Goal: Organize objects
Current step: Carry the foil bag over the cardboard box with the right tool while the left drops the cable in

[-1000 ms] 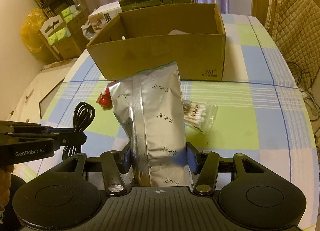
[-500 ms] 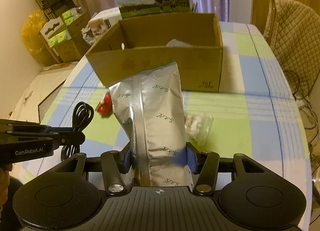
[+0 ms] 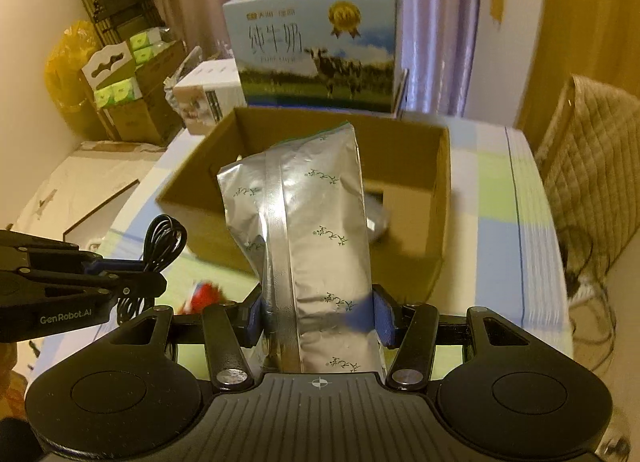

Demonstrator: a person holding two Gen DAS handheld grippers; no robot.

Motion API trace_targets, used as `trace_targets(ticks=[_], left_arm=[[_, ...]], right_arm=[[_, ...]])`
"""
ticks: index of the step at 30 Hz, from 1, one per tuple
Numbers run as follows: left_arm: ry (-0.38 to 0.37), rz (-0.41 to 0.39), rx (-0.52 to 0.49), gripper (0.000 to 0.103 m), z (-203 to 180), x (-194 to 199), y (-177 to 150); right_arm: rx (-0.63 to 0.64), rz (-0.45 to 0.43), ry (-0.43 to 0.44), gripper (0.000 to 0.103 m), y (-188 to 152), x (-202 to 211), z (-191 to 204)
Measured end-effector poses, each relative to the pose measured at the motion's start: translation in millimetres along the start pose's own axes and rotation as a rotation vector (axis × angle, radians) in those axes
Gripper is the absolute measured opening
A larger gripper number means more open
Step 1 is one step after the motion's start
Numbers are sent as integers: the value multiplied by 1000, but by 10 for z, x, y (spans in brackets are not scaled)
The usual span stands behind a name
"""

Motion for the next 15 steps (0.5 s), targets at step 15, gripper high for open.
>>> trace_targets(ticks=[15], left_arm=[[37,-25,-18,11,137,-303,821]], right_arm=[[27,46,-15,50,612,-548,-257]])
Point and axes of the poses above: each gripper's, at about its wrist camera, not at the fingertips, and x roughly against the way its jaws point, z to its left, y to its top, the point moved 9 cm from there along -x, roughly the way its jaws point, and after that the axes turned 14 degrees about x, right-handed, at the moved point
